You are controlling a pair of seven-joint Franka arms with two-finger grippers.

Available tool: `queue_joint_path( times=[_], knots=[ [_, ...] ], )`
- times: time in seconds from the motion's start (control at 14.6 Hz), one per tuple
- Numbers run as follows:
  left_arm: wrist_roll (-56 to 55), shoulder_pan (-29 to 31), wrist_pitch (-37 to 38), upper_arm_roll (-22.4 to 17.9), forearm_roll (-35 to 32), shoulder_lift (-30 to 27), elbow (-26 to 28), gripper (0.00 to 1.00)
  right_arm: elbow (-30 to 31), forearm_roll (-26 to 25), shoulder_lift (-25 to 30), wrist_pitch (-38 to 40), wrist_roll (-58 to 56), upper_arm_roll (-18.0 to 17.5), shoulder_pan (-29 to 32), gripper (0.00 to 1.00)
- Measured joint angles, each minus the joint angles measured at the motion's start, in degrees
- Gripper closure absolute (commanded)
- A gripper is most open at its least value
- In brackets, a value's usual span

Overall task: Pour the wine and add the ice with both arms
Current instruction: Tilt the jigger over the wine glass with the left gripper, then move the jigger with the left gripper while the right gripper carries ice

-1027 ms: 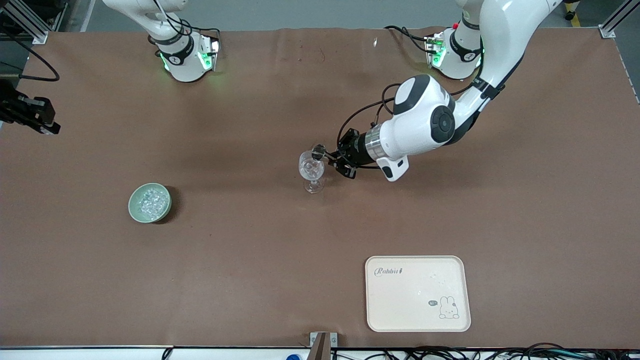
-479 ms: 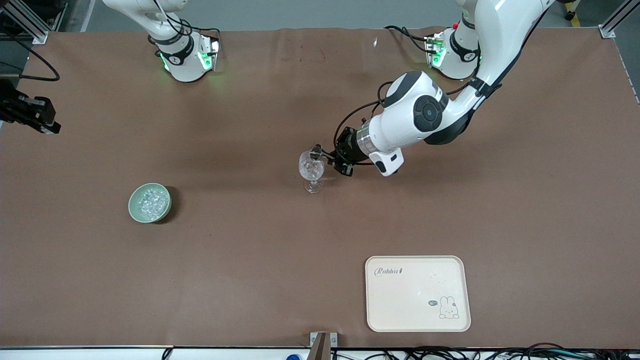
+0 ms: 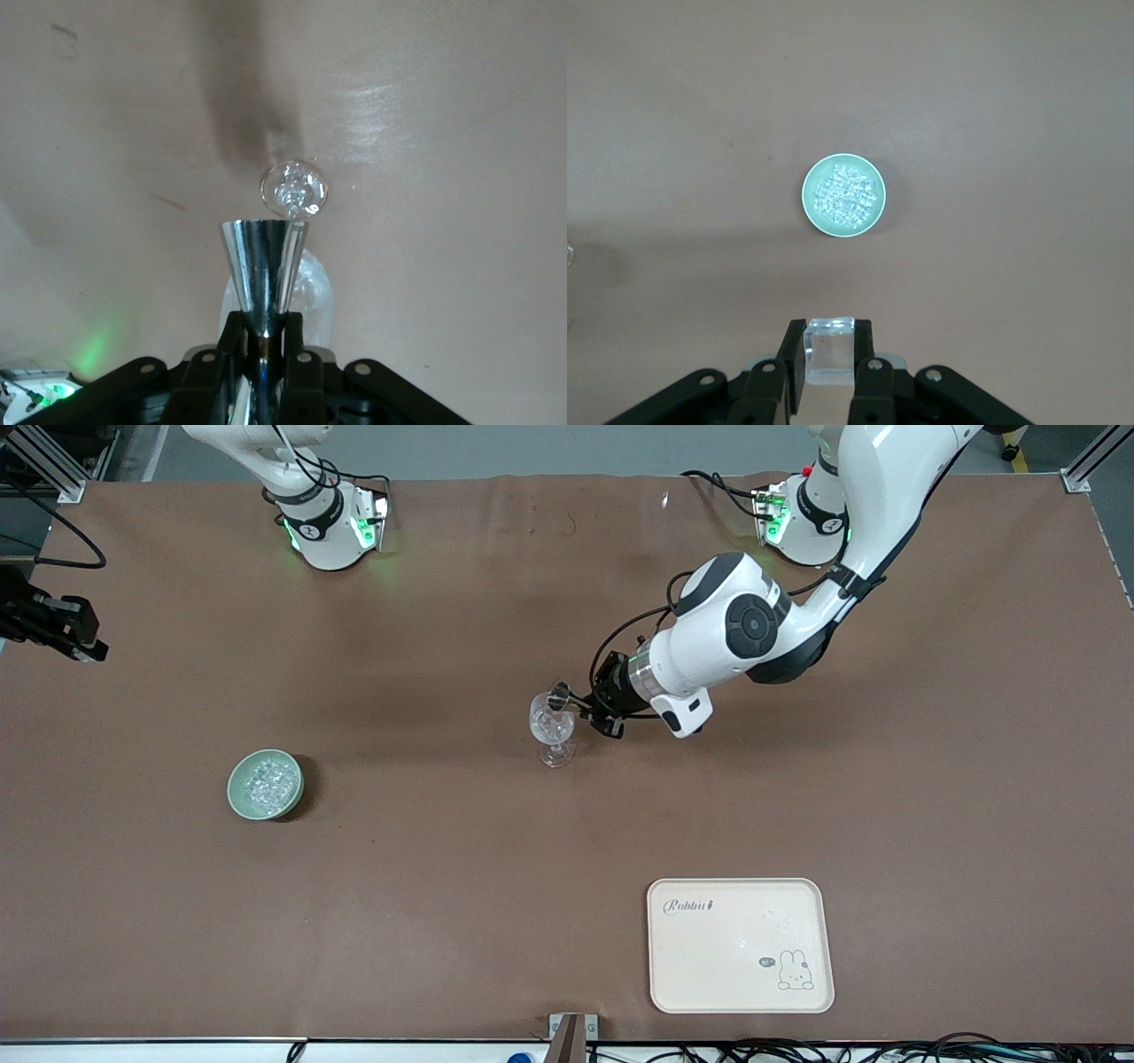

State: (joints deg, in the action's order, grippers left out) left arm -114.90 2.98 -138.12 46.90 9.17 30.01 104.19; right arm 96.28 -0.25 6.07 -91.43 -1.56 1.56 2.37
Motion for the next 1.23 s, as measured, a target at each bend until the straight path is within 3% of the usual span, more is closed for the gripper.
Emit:
queue_joint_path(
  times=[0.68, 0.89, 1.23],
  knots=[
    [17.2, 2.8, 1.1, 0.0, 16.0, 2.2, -2.4, 1.0, 0.3, 0.0, -0.1, -0.3, 0.1, -1.0, -2.3, 1.0],
    [23.2, 7.1, 4.0, 0.0, 22.5, 2.3, -4.8, 1.0, 1.2, 0.0, -2.1, -3.3, 5.6, -1.2, -7.6, 1.0],
    [28.5, 14.0, 6.9, -0.1, 29.2, 5.3, -9.6, 1.0, 1.3, 0.1, -11.0, -13.8, 21.8, -1.6, -19.8, 1.0]
  ],
)
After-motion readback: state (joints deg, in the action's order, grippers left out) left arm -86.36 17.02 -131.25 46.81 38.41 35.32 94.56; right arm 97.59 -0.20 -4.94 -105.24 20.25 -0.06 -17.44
